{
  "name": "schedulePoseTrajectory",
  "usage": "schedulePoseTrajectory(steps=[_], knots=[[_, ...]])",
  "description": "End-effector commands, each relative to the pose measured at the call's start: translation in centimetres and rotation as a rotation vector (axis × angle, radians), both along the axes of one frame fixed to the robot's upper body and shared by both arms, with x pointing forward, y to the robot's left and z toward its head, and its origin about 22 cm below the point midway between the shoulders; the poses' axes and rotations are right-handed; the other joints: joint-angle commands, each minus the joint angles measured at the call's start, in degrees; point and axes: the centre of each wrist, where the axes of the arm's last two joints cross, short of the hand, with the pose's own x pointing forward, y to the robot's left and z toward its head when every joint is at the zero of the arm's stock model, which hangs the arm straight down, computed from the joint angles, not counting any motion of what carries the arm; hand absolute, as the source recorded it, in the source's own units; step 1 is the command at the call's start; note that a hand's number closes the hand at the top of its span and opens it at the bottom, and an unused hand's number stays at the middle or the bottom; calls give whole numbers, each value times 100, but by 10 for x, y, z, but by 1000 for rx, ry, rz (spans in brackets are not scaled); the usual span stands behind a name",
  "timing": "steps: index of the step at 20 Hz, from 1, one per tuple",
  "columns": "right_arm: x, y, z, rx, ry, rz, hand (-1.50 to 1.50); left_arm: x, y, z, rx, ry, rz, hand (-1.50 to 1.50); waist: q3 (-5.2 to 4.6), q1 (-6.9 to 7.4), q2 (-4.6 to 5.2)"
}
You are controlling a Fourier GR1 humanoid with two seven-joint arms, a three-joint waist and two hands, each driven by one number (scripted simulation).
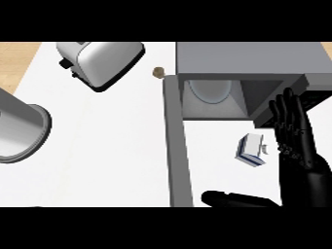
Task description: Pick up the milk, place it into the microwave and close the microwave
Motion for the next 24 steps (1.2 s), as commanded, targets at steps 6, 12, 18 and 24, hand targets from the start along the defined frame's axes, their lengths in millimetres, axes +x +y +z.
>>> schedulePoseTrajectory(steps=[6,12,18,24], knots=[[-6,-9,-32,-27,82,-129,-150,-38,12,11,-12,12,1,-150,3,0,6],[8,-4,-50,-25,104,-123,-150,-55,17,10,-20,-15,4,-150,2,14,7],[14,-38,-81,46,133,-181,-150,-70,34,1,-15,7,0,-150,2,19,7],[8,-41,-121,16,186,-231,-150,-84,44,22,9,12,-10,-150,3,21,3]])
